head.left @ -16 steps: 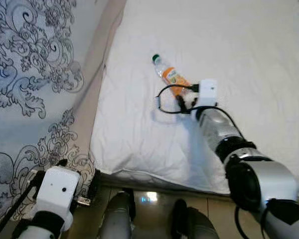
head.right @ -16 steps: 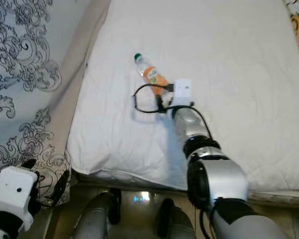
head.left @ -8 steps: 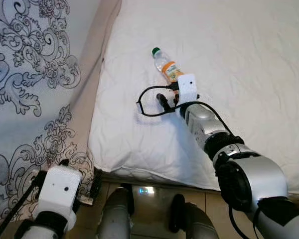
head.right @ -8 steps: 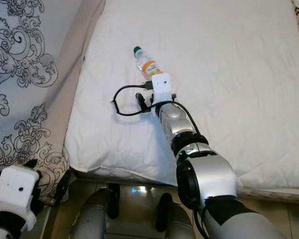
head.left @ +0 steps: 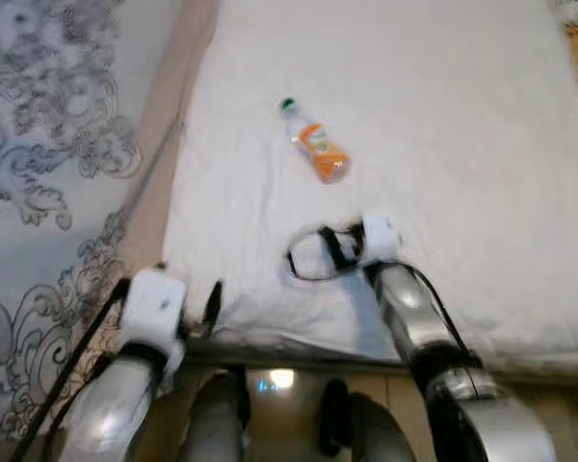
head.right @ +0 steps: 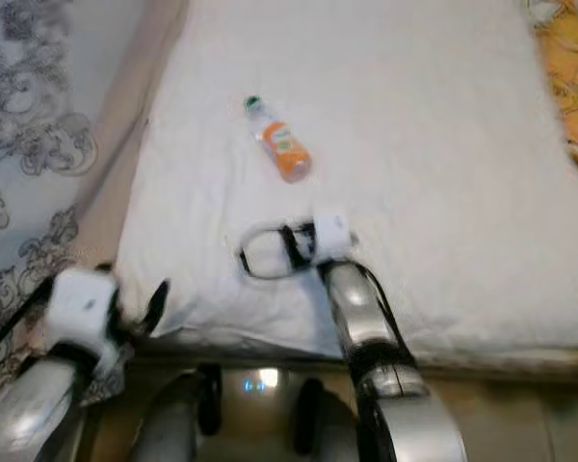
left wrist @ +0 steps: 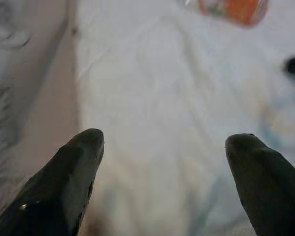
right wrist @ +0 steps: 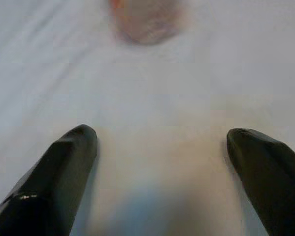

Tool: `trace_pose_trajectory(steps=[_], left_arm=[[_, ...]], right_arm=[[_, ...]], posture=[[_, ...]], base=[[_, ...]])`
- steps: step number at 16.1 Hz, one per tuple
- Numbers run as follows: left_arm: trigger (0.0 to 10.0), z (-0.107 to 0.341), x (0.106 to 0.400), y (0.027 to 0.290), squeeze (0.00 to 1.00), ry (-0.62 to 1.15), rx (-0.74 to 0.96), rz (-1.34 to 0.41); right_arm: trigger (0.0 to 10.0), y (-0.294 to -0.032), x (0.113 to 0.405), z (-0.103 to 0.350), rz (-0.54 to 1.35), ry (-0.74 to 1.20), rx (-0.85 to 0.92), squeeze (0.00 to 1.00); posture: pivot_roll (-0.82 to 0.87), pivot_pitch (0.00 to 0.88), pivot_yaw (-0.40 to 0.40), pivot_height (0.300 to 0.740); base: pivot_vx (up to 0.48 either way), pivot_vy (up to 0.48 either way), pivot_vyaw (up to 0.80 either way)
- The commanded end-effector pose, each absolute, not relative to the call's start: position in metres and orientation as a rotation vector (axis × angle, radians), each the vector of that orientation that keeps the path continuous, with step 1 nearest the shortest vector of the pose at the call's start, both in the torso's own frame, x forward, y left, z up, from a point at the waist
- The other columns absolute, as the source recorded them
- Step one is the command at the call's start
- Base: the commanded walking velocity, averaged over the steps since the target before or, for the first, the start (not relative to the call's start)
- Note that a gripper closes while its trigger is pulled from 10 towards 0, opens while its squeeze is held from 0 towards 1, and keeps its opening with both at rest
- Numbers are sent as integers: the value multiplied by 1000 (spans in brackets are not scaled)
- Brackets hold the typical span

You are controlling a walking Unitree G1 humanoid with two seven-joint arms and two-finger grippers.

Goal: Clean up the room

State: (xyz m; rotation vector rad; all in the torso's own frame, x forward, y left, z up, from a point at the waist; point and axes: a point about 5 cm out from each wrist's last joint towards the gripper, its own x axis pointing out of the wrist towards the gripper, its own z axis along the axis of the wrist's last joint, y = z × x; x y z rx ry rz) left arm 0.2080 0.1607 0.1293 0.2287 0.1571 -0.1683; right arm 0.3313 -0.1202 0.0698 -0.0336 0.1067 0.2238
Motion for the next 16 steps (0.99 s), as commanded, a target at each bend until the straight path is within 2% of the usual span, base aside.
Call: trace_pose_trajectory(steps=[1,2,3,5,9,12,16], left_arm=[[10000,120,208,161,0,183,214,-168],[10000,120,233,159,0,147,184,-149],[10000,119,257,161,0,131,148,-101],[10000,121,280,163,0,111,114,-62],[10000,120,307,161,0,97,130,-50],[10000,125,331,145,0,56,147,-60],[10000,120,340,146,0,50,173,-43]], right_arm=[[10000,-122,331,81,206,46,-51,0],[10000,-136,311,92,117,-48,-95,0],[10000,-148,304,98,32,-78,-127,0],[10000,-165,297,98,-50,-102,-145,0],[10000,-180,284,85,-96,-52,-167,0],[10000,-171,271,76,-54,12,-162,0],[10000,-156,267,71,27,25,-149,0]], posture=[[234,127,-62,740],[165,57,-52,740],[113,0,-36,740],[75,0,-11,740],[15,0,18,740],[-8,0,30,740],[-9,0,26,740]], base=[[0,0,0],[0,0,-781],[0,0,-781],[0,0,-781],[0,0,-781],[0,0,-773],[0,0,0]])
